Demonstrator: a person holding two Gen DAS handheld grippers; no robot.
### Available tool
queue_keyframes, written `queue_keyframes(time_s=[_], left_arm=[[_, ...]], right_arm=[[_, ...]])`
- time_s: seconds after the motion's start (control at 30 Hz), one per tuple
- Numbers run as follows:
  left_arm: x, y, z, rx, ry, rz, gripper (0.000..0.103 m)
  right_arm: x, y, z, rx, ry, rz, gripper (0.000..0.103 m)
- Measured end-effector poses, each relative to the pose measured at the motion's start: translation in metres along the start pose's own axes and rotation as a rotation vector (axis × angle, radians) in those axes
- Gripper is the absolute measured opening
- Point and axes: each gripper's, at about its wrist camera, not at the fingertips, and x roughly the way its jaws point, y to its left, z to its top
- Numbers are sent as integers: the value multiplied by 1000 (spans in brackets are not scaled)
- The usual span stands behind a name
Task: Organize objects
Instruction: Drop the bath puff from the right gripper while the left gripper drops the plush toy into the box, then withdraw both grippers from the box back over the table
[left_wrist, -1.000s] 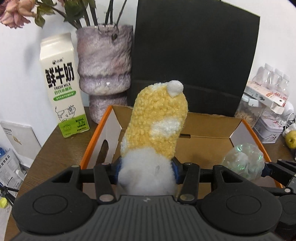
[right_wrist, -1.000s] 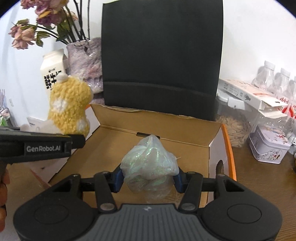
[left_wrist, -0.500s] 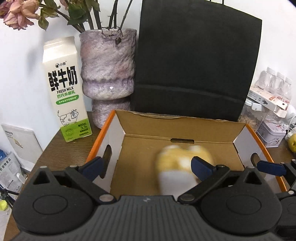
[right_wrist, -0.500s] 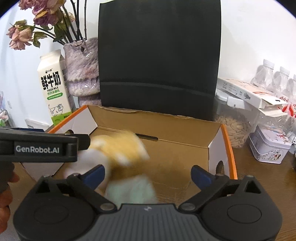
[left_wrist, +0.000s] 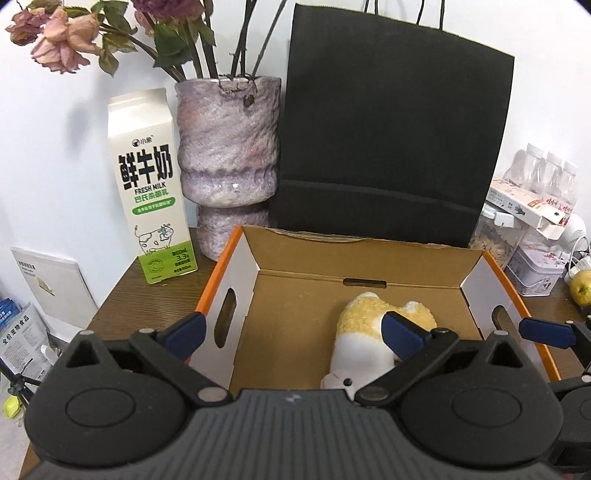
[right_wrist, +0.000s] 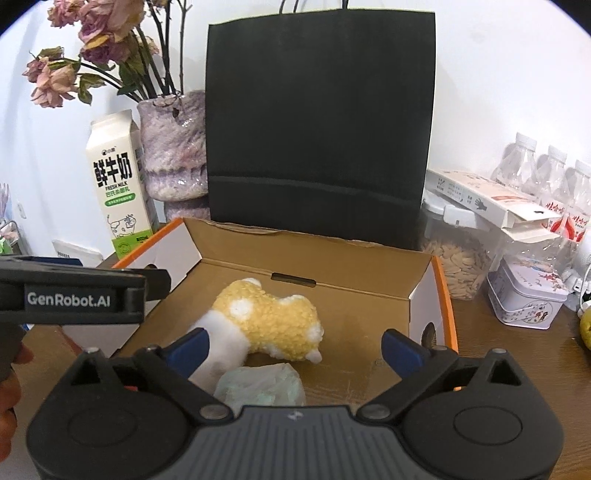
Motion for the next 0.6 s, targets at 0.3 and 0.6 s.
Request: queue_keyframes(time_s=[0.3,0.6], left_arm=[[-28,4,-1,-9,-19,8,103],[-64,4,-12,-5,-37,15,103]], right_arm=[[-29,6,1,-5,-28,8,100],[-62,8,-7,1,-51,10,100]])
